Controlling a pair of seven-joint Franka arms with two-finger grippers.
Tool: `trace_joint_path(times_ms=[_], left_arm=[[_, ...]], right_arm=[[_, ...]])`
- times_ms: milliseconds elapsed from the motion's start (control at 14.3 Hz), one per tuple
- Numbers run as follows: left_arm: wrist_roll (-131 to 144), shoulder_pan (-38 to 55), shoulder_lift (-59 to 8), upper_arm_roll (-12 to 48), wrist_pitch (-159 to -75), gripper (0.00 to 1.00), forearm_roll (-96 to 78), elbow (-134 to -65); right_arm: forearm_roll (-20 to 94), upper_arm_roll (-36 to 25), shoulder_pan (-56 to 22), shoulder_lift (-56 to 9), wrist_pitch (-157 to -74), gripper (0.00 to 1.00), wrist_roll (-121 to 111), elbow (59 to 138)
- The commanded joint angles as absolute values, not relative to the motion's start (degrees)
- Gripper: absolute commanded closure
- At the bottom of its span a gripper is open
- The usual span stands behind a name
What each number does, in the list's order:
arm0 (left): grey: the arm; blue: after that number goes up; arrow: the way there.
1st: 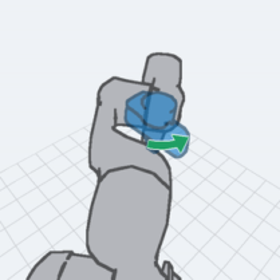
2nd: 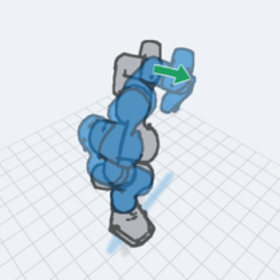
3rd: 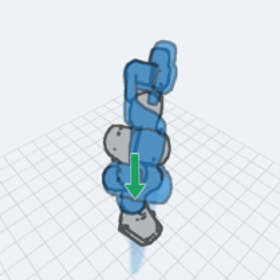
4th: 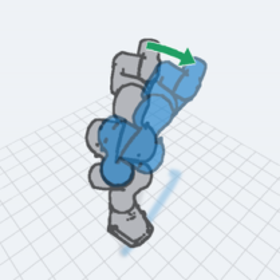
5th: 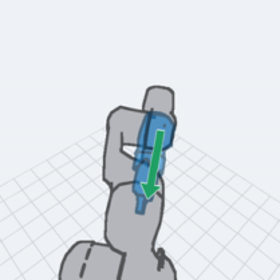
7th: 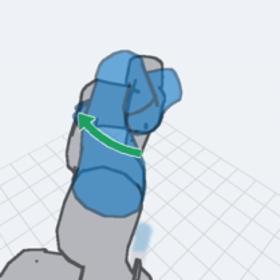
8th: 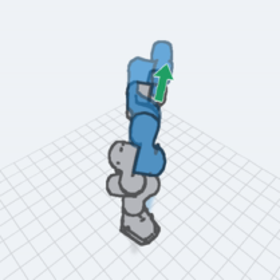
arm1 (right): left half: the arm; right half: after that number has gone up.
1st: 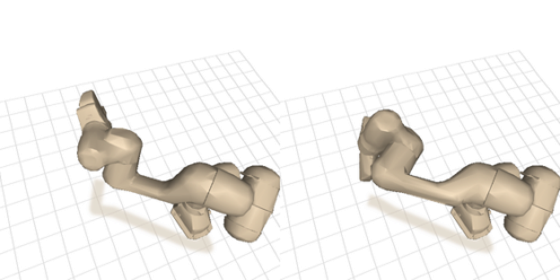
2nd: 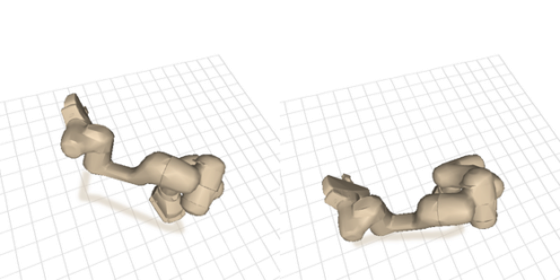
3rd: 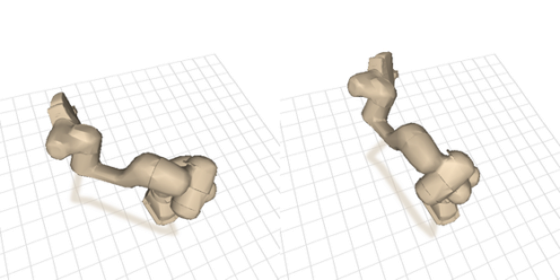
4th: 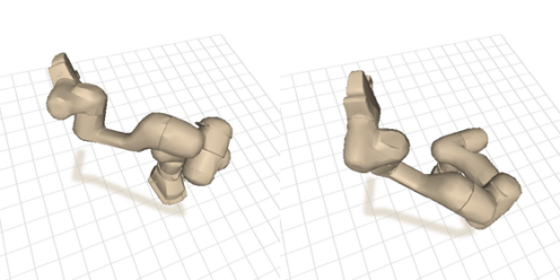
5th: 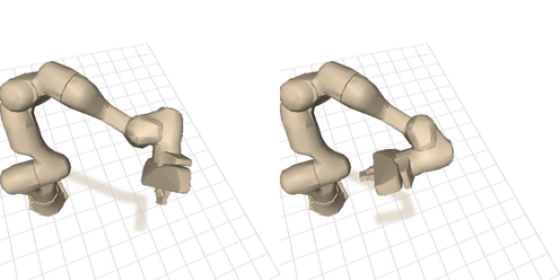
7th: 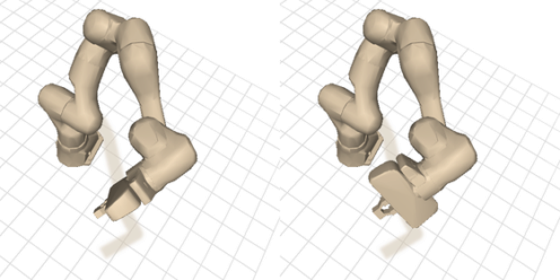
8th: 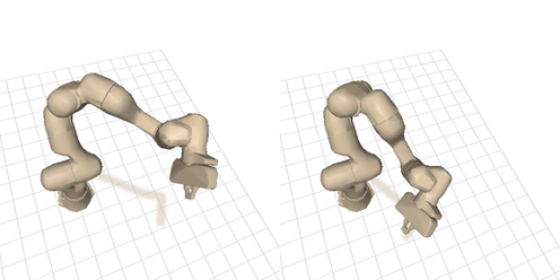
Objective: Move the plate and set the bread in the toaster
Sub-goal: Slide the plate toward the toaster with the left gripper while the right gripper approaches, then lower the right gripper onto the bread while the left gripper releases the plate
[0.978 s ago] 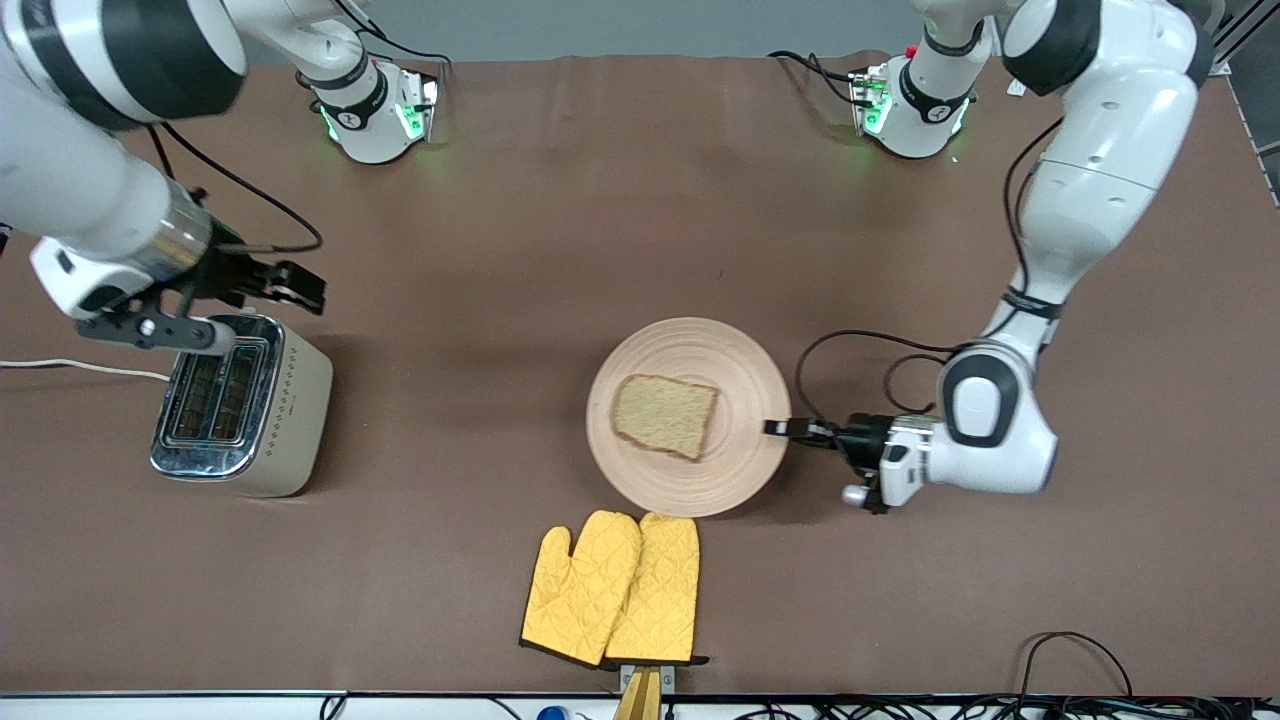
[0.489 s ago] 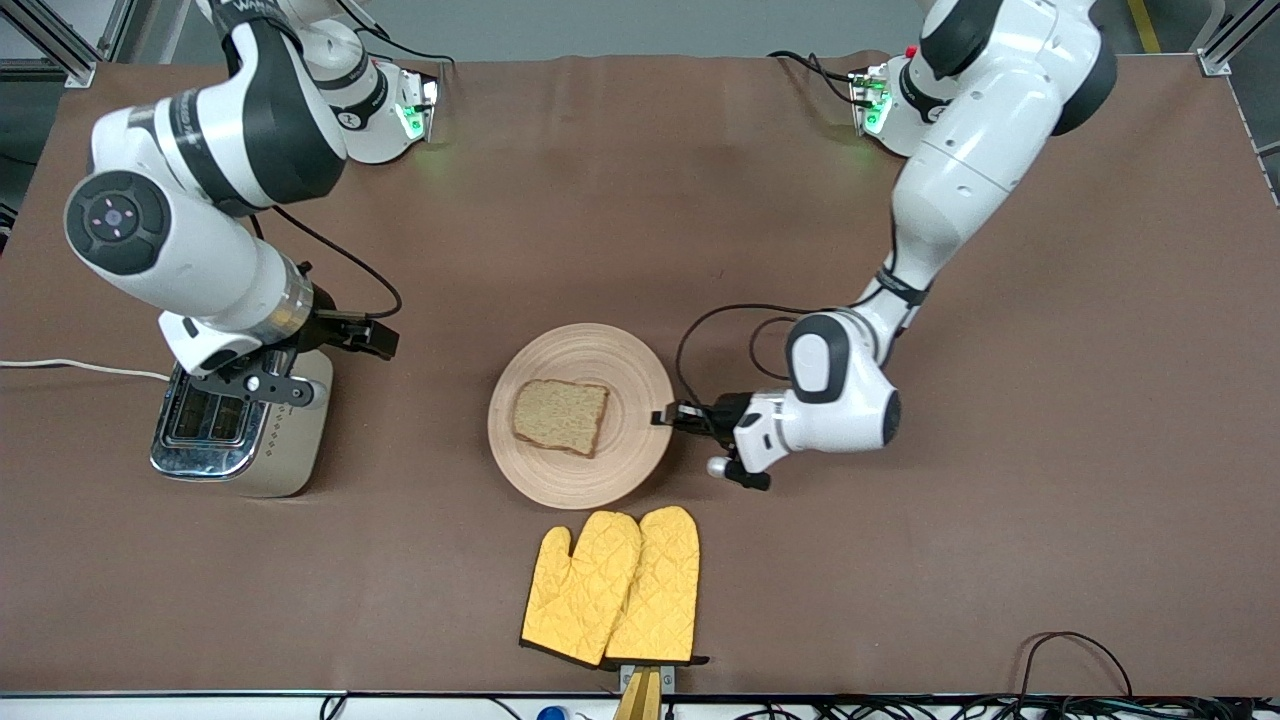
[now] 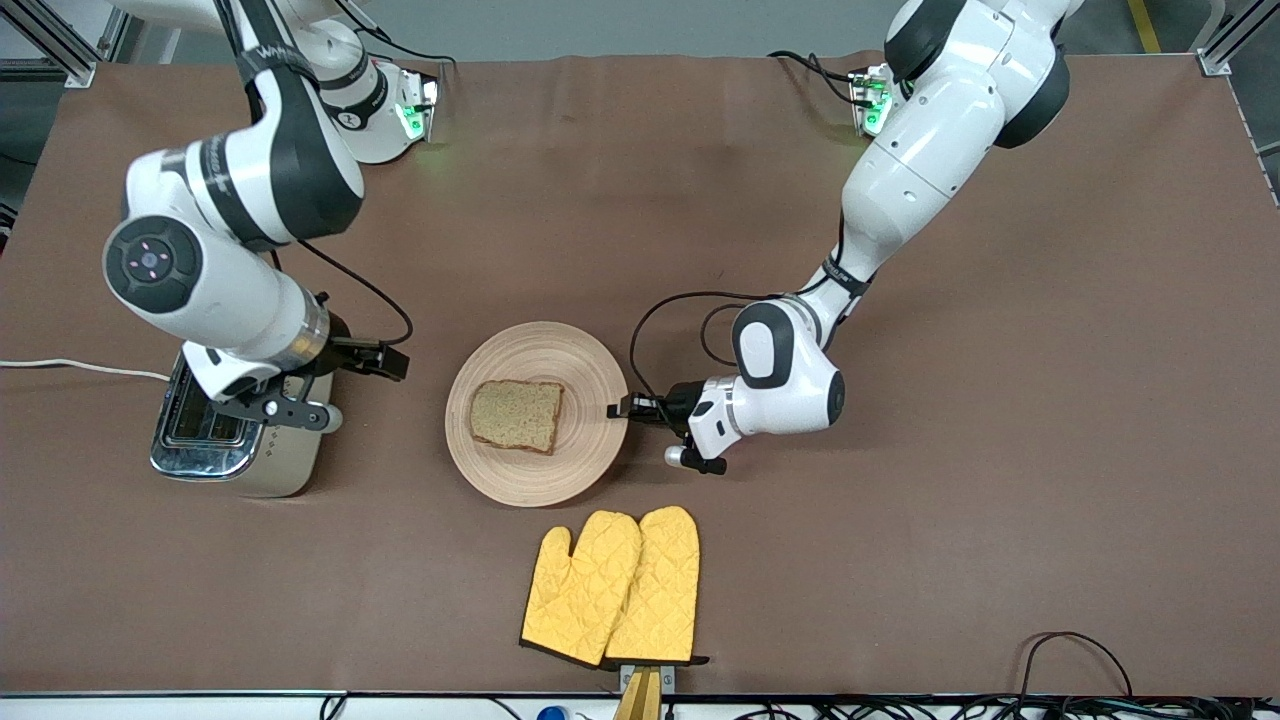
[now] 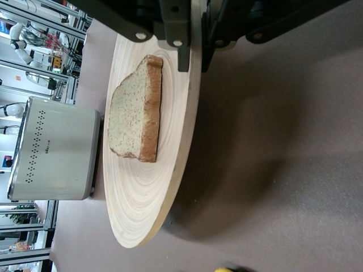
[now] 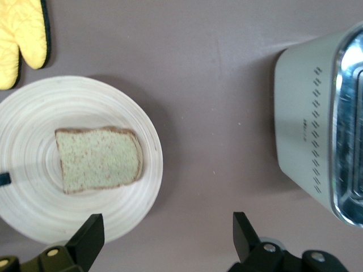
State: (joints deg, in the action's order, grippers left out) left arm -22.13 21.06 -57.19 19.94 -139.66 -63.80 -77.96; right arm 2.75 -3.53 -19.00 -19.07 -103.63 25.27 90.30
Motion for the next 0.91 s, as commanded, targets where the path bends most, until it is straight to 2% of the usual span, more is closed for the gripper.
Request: trace_joint_path(times_ms=[0,140,210,279,419,559,629,699,838], left_arm=[[-22.41,22.06,-58.35,20.13,-139.83,0.99,-66.53,-75.85],[-22.68,22.32,-58.53,20.04,-139.83,0.96,-66.71,-75.94],[-22.59,22.32,-58.88,20.04,-139.83,0.90,-66.71,-75.94],[-22.59,22.32,-58.97,20.04,-139.83,0.79,-66.71,-75.94],[-22.41,22.32,-58.89,19.86,-139.83,0.65,-66.62,-76.29],[-21.80,22.32,-58.62,19.69,-139.83,0.30,-66.18,-76.46],[-21.80,22.24,-58.54,19.60,-139.83,0.19,-65.83,-76.55],[-21.88,22.06,-58.36,19.51,-139.83,0.00,-65.83,-76.55],[-21.80,21.10,-56.87,19.25,-139.83,0.00,-65.57,-77.95]], right_arm=[[3.08,-3.60,-19.07,-22.31,-109.83,0.00,26.80,92.80],[3.25,-3.52,-19.59,-23.03,-116.77,0.00,28.56,96.75],[3.25,-3.52,-20.73,-23.29,-118.29,0.00,29.70,97.38],[3.25,-3.52,-21.18,-24.16,-119.00,0.00,29.88,97.30],[3.25,-3.52,-21.79,-25.48,-121.37,0.00,31.02,97.29],[3.34,-3.52,-23.28,-27.41,-122.34,0.00,33.56,96.77],[3.34,-3.52,-24.16,-27.60,-123.04,0.00,33.92,96.77],[3.34,-3.52,-24.34,-27.68,-123.31,0.00,33.84,96.85],[3.25,-3.52,-24.78,-28.30,-123.49,0.00,33.40,96.94]])
